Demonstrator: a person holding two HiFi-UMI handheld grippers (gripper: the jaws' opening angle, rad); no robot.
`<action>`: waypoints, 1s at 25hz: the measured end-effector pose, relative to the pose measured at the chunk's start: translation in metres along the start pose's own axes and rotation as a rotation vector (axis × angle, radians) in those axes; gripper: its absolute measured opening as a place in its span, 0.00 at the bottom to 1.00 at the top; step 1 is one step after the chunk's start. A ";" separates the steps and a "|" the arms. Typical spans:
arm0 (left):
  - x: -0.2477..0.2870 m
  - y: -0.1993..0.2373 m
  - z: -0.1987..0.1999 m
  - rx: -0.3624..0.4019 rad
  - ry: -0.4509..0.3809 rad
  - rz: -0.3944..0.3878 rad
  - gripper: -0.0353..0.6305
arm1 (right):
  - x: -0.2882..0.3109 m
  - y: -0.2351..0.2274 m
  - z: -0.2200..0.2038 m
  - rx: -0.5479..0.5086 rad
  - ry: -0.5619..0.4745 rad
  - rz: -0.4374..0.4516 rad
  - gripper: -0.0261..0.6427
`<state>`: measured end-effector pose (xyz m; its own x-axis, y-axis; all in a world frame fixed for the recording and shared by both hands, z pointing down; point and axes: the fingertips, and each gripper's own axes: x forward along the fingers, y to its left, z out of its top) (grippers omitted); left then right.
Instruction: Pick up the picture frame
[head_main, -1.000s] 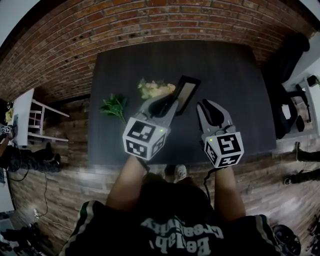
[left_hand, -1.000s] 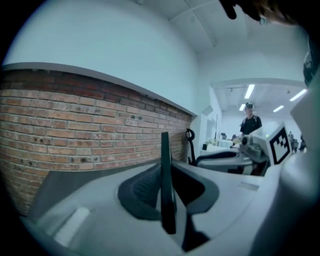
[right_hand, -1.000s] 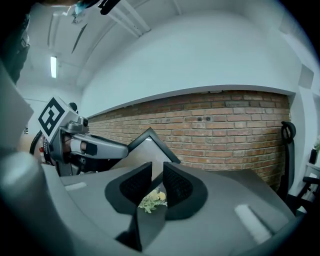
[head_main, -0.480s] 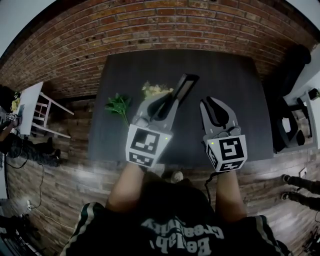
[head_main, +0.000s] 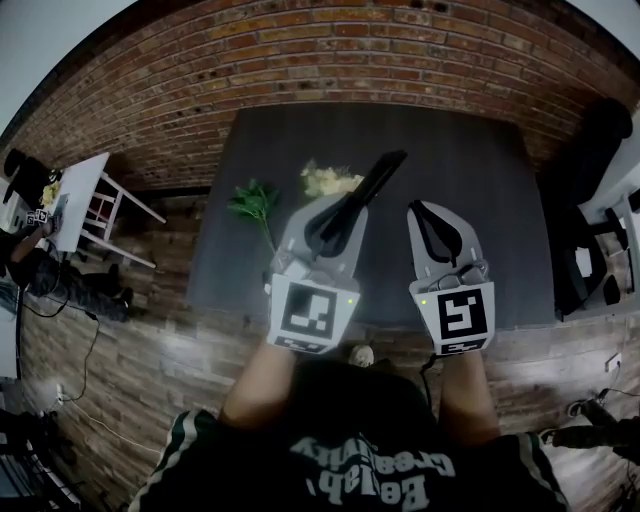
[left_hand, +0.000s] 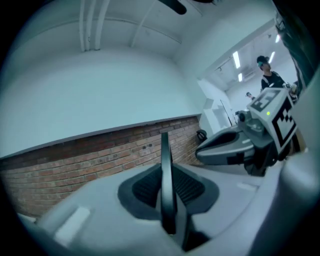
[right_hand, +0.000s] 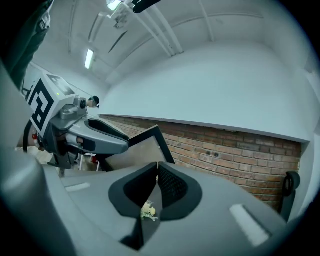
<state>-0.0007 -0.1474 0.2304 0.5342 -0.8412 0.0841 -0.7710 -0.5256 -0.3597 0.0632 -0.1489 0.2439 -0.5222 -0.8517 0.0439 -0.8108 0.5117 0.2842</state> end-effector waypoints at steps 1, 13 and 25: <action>-0.002 0.000 0.000 0.013 -0.003 0.006 0.16 | -0.001 0.003 0.002 -0.012 -0.013 0.005 0.05; -0.012 0.005 0.009 0.072 -0.051 0.021 0.16 | -0.002 0.013 0.014 -0.110 -0.045 0.036 0.05; -0.013 0.008 0.026 0.132 -0.125 0.022 0.16 | 0.003 0.009 0.020 -0.127 -0.066 0.012 0.05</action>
<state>-0.0049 -0.1369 0.2018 0.5632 -0.8254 -0.0384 -0.7349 -0.4790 -0.4801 0.0495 -0.1447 0.2270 -0.5514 -0.8341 -0.0134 -0.7664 0.5002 0.4030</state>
